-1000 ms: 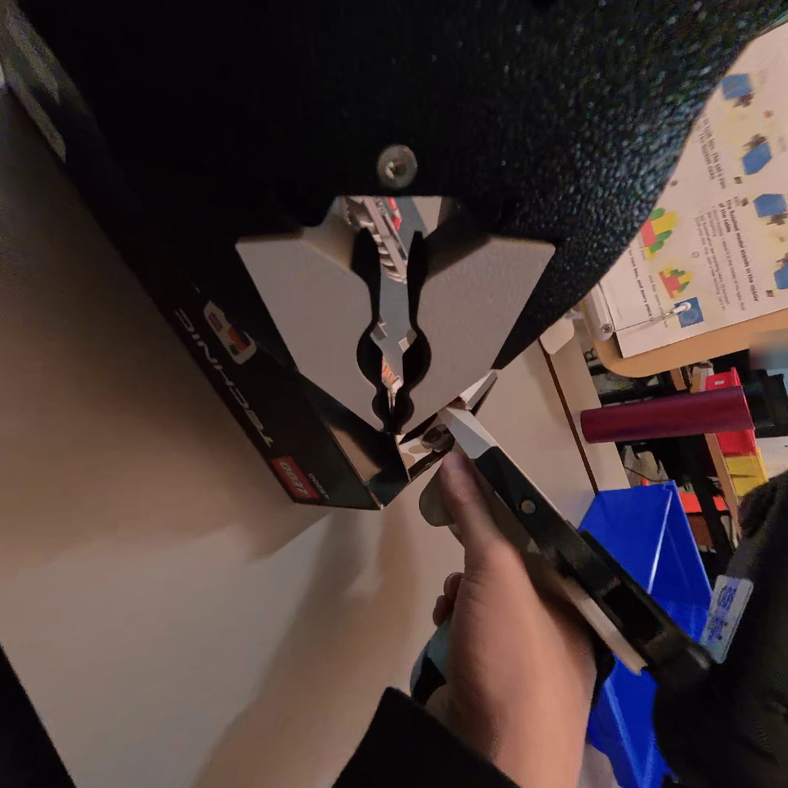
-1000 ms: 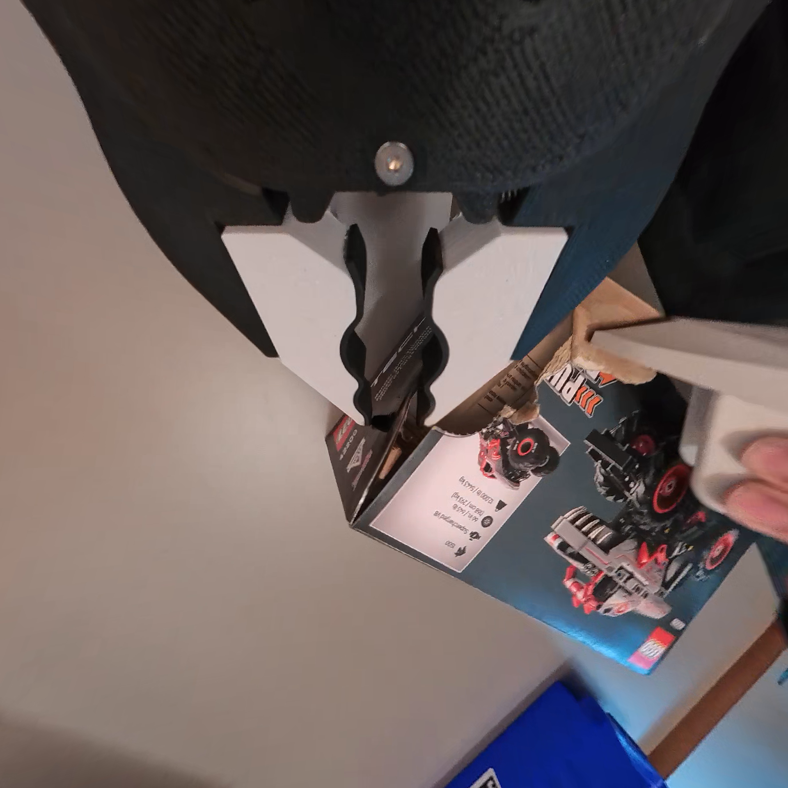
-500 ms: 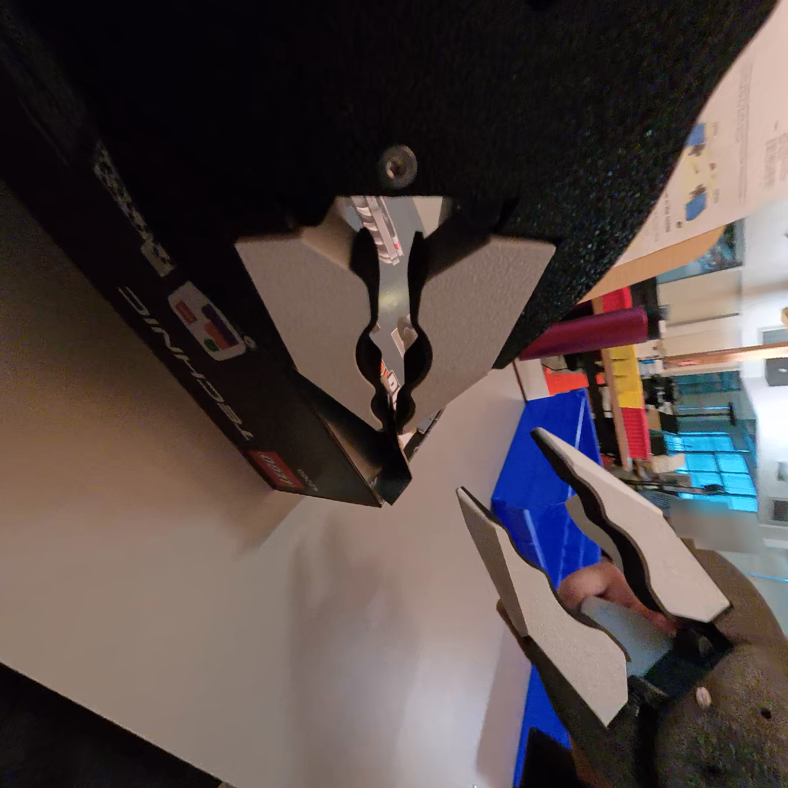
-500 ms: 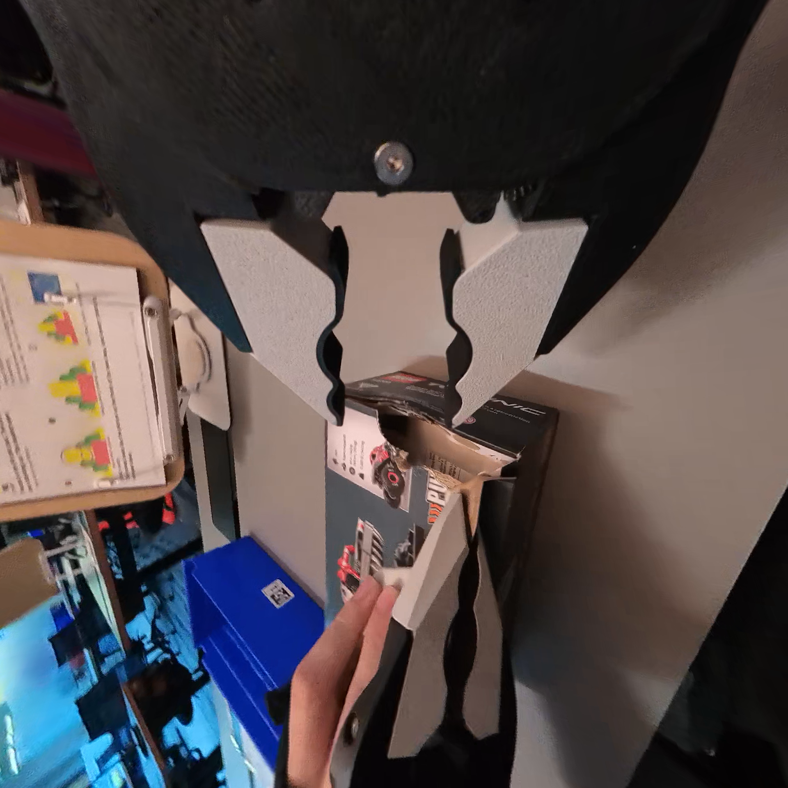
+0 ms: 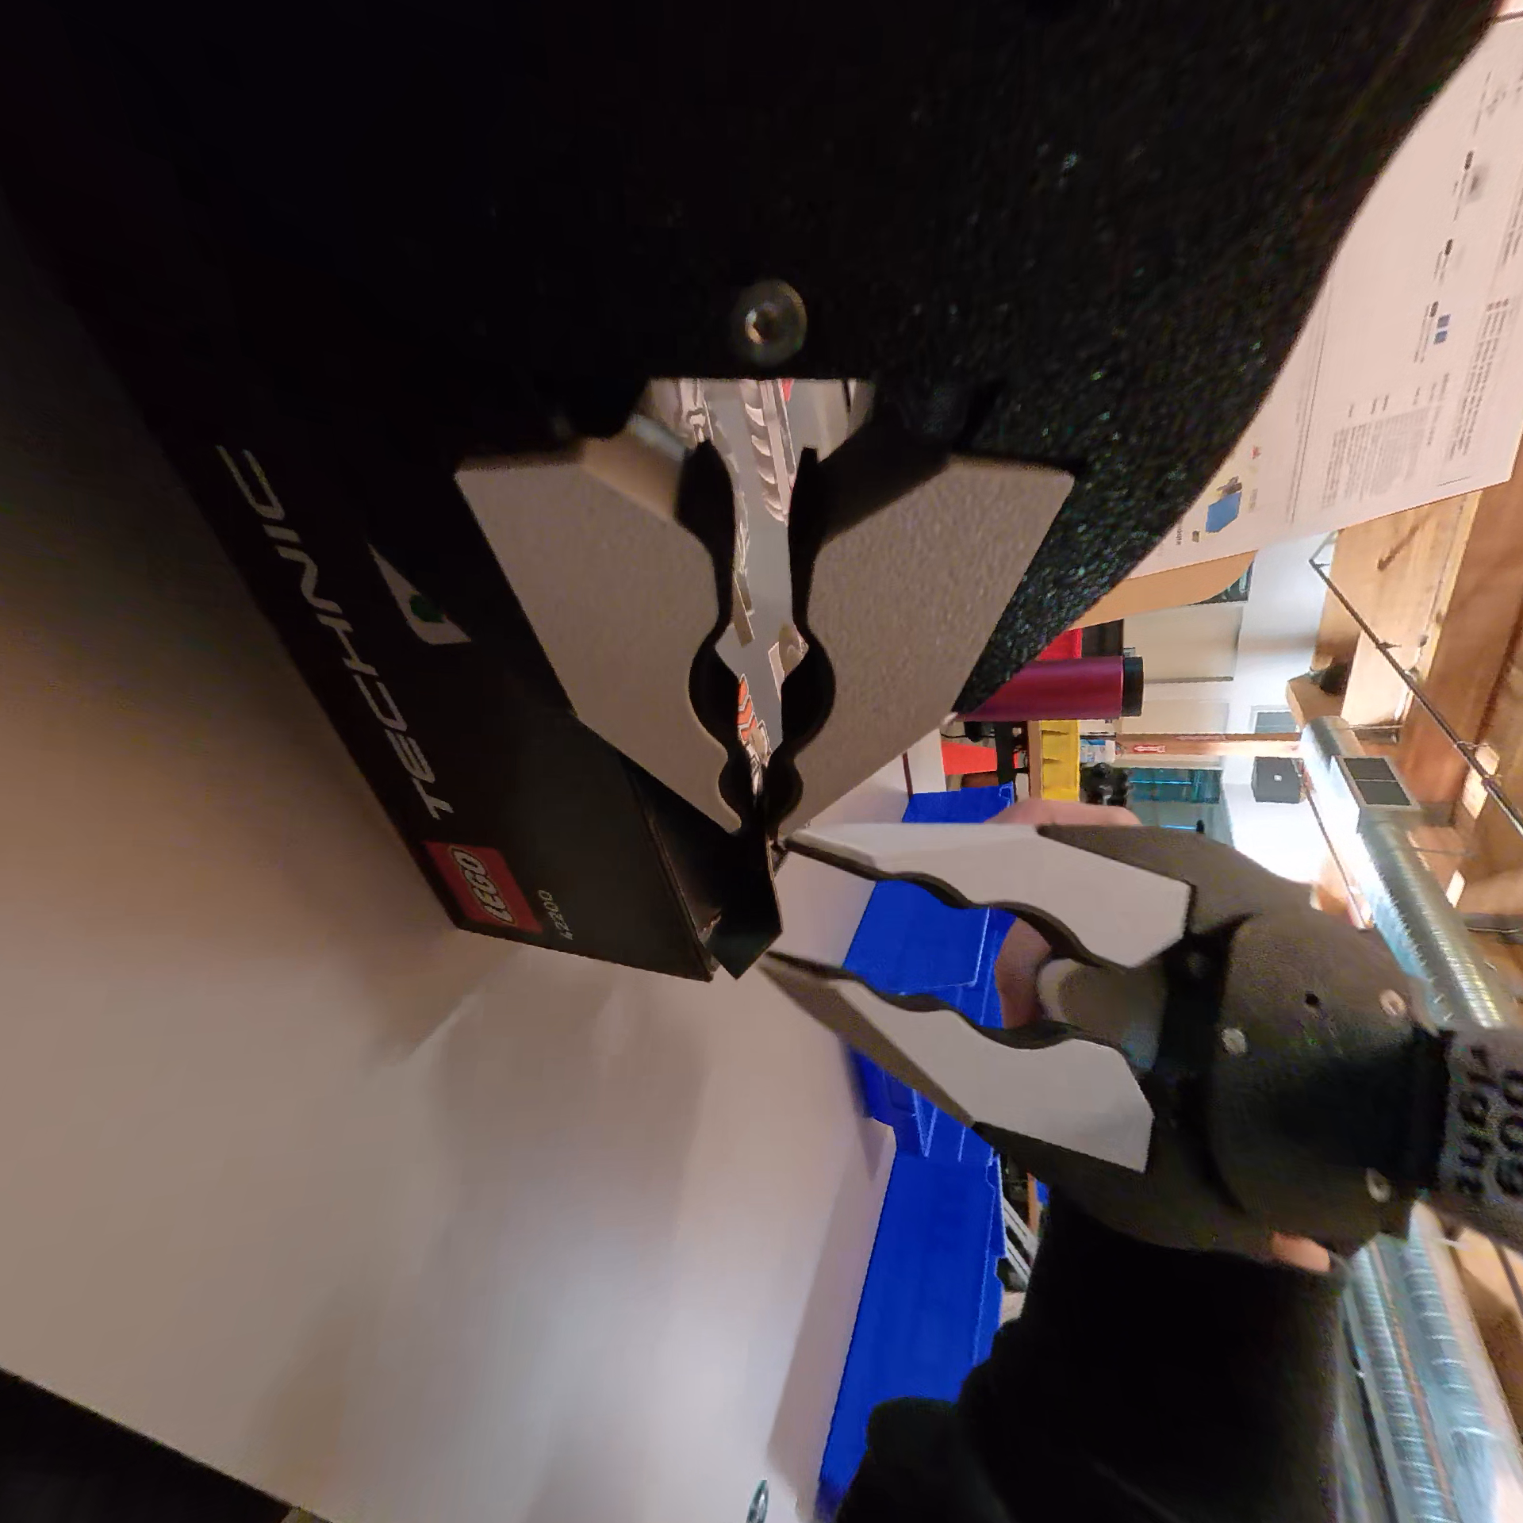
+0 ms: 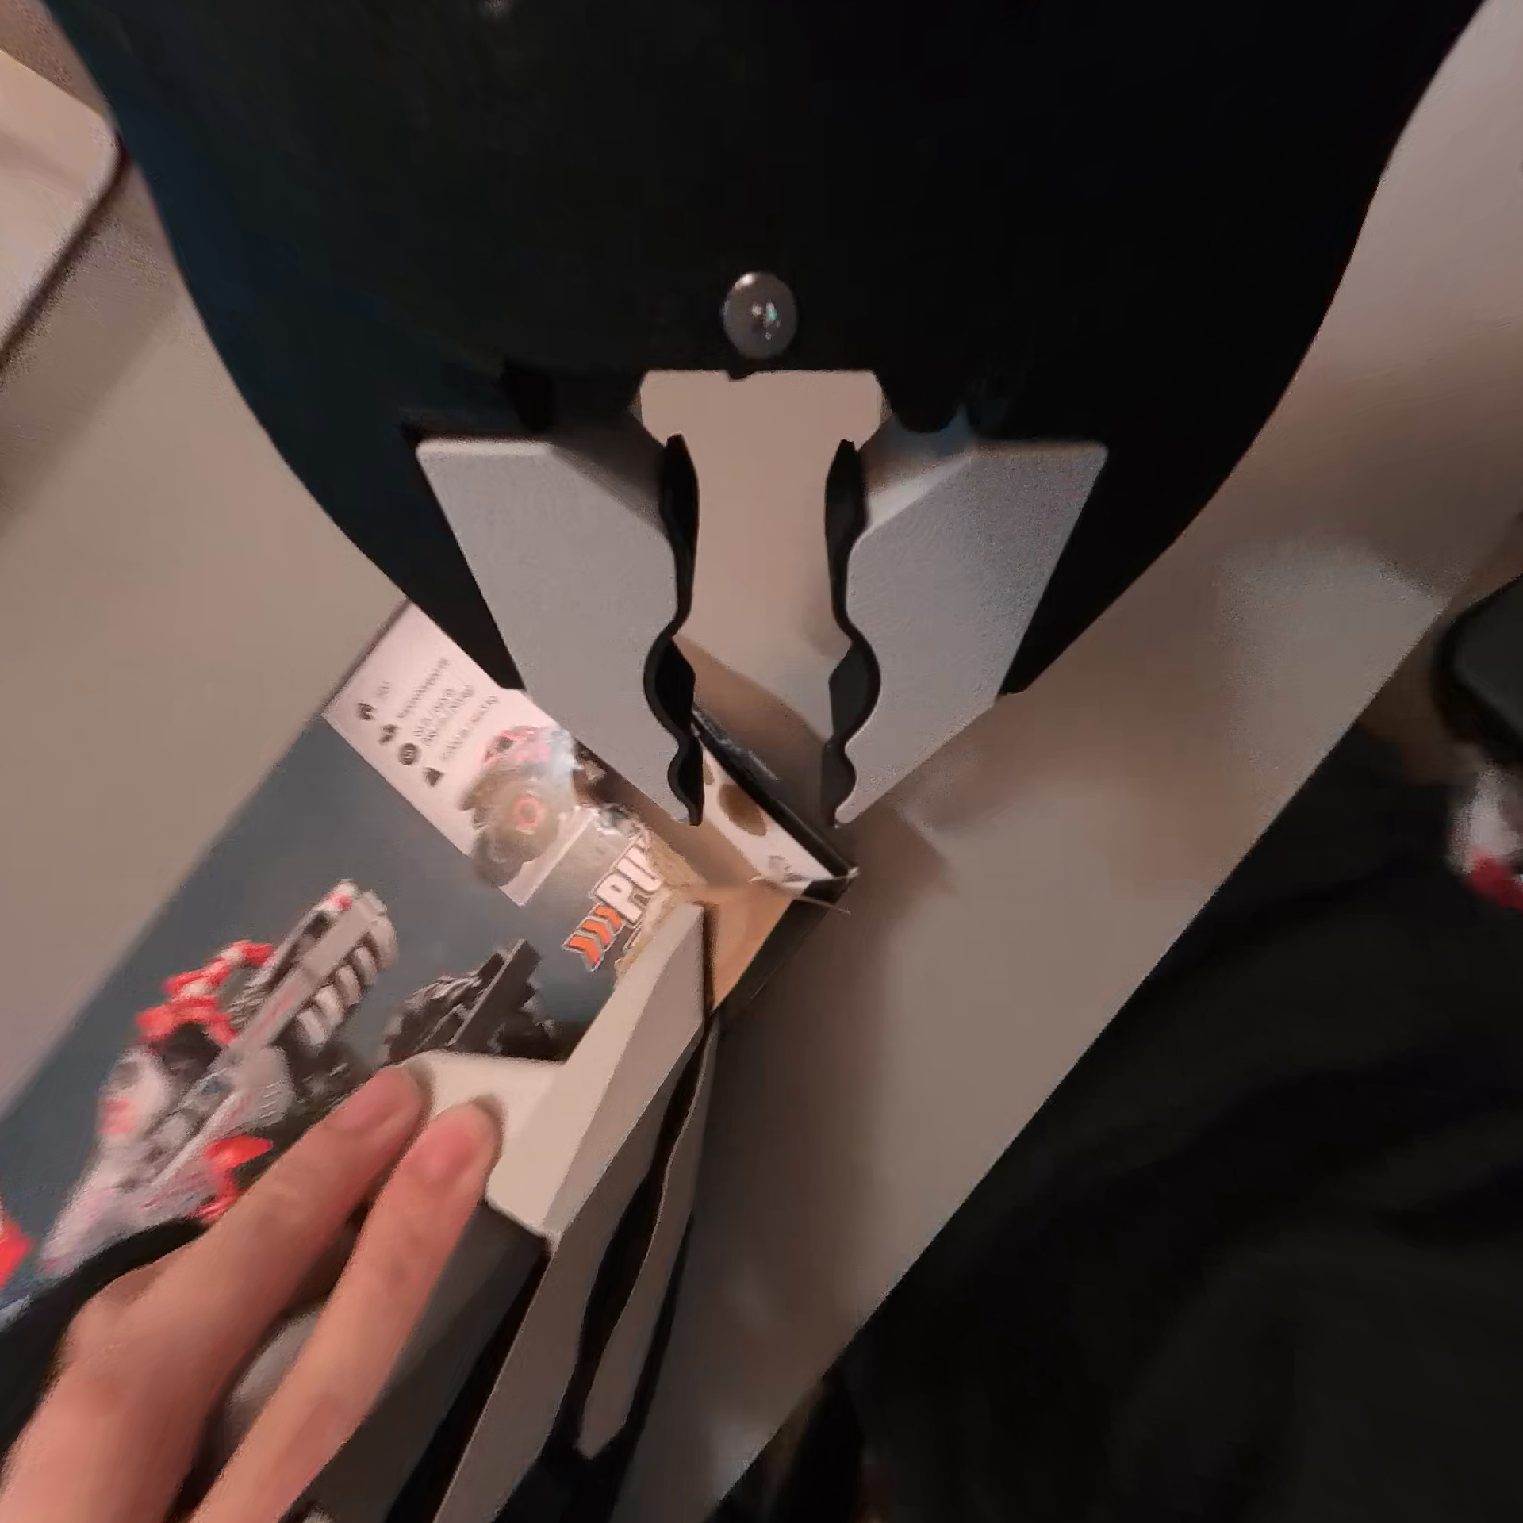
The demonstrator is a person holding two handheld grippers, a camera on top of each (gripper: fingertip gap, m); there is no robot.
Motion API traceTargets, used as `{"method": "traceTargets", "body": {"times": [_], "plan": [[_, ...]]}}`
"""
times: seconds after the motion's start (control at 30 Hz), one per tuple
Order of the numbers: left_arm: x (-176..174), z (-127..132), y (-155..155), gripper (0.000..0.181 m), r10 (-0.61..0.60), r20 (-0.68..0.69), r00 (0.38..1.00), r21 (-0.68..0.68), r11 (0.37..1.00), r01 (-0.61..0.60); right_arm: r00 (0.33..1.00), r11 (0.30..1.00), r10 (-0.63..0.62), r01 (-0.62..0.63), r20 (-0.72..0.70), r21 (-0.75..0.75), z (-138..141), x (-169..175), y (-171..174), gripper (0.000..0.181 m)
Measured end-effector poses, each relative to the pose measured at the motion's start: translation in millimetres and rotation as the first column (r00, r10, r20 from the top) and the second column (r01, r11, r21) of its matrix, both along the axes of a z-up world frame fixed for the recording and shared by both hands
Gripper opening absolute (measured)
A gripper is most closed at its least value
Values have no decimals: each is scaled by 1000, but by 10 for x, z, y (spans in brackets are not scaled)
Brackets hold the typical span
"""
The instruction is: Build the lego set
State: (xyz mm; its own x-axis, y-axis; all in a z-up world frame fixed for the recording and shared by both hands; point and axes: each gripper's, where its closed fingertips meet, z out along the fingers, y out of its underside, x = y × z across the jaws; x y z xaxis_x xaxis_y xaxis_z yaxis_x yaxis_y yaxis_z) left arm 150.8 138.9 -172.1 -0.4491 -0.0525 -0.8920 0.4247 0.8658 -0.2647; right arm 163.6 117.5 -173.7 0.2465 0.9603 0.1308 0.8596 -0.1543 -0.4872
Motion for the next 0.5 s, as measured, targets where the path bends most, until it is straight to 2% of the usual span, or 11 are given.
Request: {"method": "traceTargets", "body": {"times": [0.1, 0.27, 0.37, 0.5], "plan": [[5, -1, -10, 0, -7, 14, 1000, -7, 1000, 7, 1000, 995, 15, -12, 23, -102, -137, 18, -31, 26], [31, 20, -37, 0, -24, 55, 998, 3, 1000, 24, 998, 992, 35, -40, -42, -117, -189, -94, 12, 27], [60, 26, -62, 0, -34, 51, 998, 1, 999, 34, 998, 989, 56, -60, -34, -135, -303, -163, -4, 30], [102, 32, -76, 0, -42, 46, 998, -7, 999, 42, 998, 995, 52, -56, -42, -87, -310, -165, 9, 27]]}}
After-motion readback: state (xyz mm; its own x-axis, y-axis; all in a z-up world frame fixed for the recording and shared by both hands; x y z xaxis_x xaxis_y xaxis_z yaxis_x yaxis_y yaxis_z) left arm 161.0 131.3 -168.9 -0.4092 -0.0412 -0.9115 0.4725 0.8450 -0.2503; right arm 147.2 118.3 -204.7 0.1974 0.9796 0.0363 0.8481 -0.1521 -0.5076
